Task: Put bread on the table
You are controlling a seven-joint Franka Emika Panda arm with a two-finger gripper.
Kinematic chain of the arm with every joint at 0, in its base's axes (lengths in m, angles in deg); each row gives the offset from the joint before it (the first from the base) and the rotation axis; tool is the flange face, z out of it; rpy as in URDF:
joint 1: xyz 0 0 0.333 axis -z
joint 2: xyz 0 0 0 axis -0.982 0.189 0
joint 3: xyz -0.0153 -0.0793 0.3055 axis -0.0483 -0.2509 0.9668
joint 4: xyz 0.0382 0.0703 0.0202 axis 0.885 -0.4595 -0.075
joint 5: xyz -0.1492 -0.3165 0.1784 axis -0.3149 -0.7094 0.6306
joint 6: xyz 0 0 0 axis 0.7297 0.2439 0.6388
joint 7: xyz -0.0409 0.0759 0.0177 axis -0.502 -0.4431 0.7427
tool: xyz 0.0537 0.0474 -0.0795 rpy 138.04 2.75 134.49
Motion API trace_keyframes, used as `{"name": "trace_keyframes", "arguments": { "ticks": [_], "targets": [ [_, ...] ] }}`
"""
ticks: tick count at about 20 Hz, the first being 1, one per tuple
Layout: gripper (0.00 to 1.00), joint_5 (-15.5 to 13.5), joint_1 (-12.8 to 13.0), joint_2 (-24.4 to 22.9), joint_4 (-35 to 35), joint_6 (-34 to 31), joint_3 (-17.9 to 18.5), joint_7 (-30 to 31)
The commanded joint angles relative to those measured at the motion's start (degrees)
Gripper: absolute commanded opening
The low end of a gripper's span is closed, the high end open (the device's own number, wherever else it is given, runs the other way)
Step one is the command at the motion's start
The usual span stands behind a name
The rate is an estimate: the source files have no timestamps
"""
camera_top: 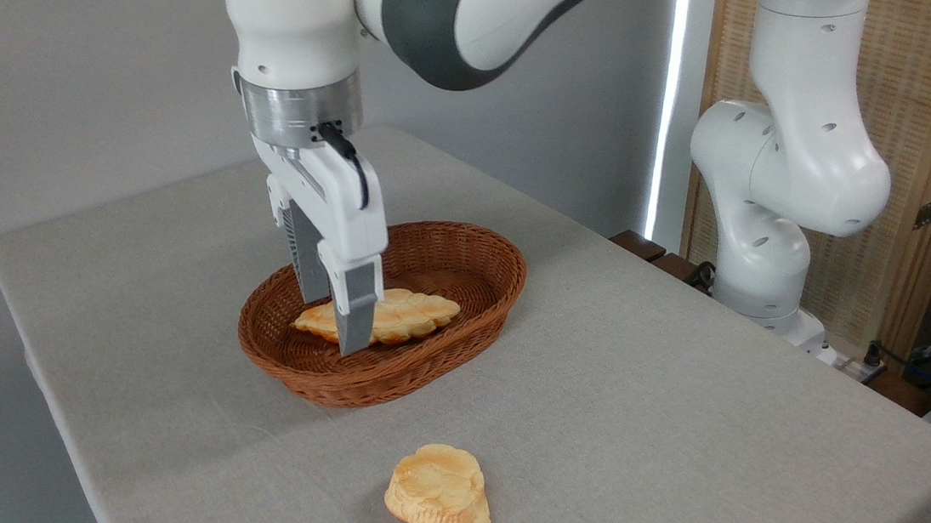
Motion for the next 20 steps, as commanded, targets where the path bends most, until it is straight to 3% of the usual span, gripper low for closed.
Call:
{"name": "trace_keyframes", "arguments": {
  "ticks": [1, 5, 8, 13, 20],
  "targets": [
    [1.00, -0.66, 0.35, -1.38, -2.43, 0.08, -3.10, 1.03],
    [1.00, -0.66, 0.53, -1.74, -3.58, -0.71, -5.74, 0.68],
    [1.00, -0.13, 2.10, -1.30, -6.56, -0.54, -7.23, 0.41],
    [1.00, -0.04, 4.39, -0.77, -7.71, -0.80, -7.50, 0.06],
    [1.00, 0.31, 5.01, 1.60, -8.06, -0.62, -7.50, -0.29]
  ]
}}
